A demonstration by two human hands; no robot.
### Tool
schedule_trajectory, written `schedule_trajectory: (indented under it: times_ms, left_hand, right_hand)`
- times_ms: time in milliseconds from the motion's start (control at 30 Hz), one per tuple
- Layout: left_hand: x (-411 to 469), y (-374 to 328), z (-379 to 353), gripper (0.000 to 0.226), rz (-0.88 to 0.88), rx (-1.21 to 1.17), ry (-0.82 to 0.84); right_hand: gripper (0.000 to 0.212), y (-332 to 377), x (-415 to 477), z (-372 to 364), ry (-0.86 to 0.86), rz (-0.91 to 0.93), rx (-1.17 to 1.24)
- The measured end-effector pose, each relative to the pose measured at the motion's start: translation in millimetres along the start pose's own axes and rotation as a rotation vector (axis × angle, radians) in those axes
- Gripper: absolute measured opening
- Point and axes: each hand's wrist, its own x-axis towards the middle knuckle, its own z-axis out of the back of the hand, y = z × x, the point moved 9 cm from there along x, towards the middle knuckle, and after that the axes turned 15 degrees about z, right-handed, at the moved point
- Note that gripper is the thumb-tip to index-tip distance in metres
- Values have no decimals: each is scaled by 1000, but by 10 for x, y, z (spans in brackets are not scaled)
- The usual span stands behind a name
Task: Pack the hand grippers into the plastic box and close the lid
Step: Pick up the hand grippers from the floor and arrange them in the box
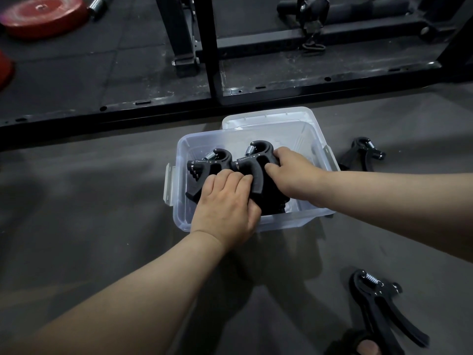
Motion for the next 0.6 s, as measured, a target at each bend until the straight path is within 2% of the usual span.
schedule_trajectory:
  times_ms: [167, 400, 600]
  left_hand:
    - [1, 4, 2, 53, -13, 4, -3]
    - [-6, -4, 0, 46, -14, 25, -19]
    - [-8, -2, 22, 46, -10, 22, -41]
  right_hand:
    - [28, -125, -32, -42, 26, -59, 123]
    - [24, -88, -4, -28, 39, 7, 1]
    - [36, -208, -82, -1, 33, 8, 72]
